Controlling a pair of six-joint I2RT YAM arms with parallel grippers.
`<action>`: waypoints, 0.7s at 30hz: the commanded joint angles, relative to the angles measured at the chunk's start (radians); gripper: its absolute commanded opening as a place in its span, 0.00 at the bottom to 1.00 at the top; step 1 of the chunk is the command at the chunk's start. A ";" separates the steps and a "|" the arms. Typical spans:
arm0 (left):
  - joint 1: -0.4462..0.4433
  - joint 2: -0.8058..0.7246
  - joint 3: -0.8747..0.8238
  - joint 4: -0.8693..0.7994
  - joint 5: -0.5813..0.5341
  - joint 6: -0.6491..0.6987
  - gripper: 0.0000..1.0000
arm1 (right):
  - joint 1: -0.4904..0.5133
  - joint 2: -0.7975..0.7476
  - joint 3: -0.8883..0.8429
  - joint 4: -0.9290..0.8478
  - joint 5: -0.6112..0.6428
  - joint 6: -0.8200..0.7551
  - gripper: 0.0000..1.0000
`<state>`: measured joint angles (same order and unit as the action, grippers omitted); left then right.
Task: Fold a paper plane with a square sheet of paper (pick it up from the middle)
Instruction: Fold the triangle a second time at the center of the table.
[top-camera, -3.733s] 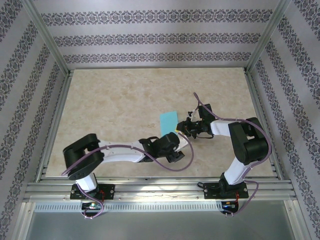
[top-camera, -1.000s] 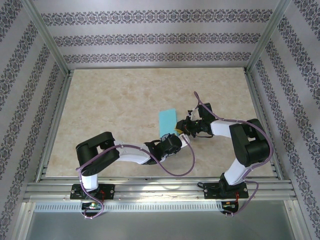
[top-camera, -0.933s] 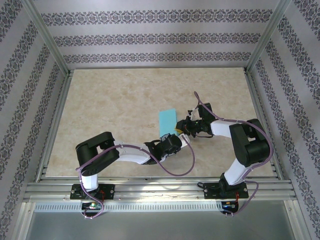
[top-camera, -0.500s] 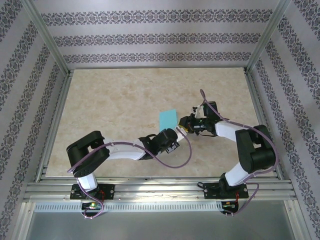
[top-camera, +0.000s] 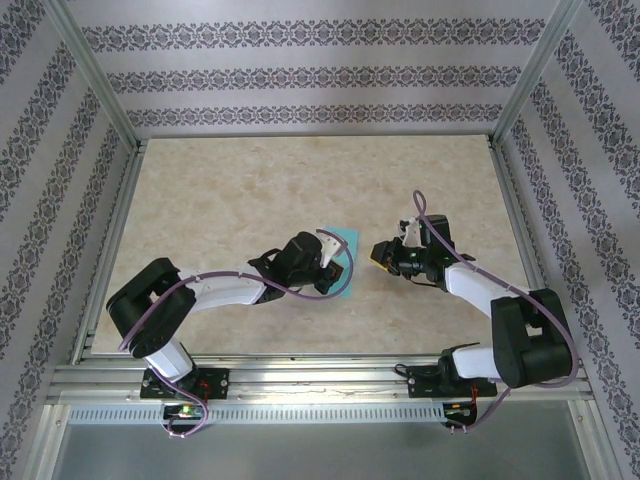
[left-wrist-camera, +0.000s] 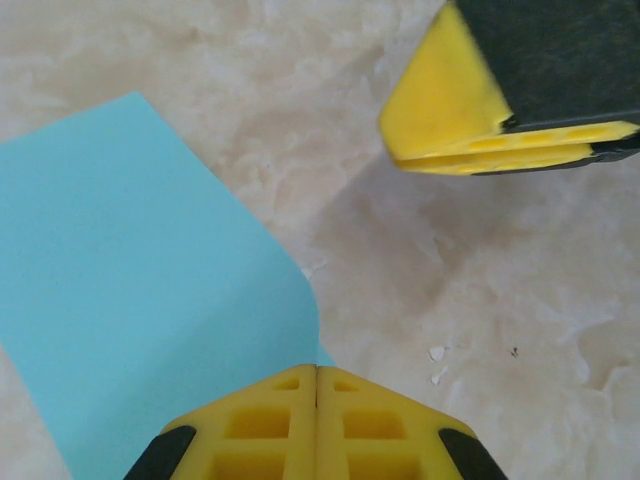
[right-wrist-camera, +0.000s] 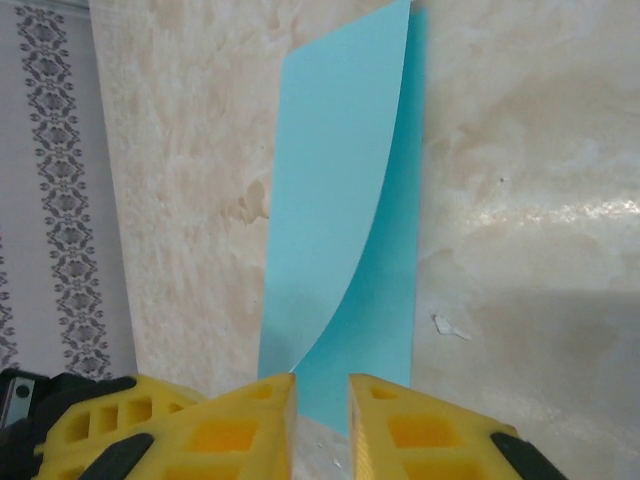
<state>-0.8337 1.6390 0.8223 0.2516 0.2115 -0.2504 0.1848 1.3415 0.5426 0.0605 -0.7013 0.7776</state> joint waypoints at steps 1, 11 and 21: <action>0.022 -0.012 -0.012 0.071 0.088 -0.086 0.00 | 0.026 -0.016 -0.014 -0.026 -0.004 -0.029 0.16; 0.030 0.001 -0.012 0.065 0.084 -0.116 0.00 | 0.237 0.026 -0.045 -0.015 0.149 0.034 0.00; 0.029 0.008 -0.009 0.045 0.068 -0.124 0.00 | 0.298 0.103 -0.035 0.027 0.159 0.061 0.00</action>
<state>-0.8158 1.6390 0.8135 0.2806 0.2840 -0.3538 0.4648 1.4239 0.4999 0.0582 -0.5636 0.8234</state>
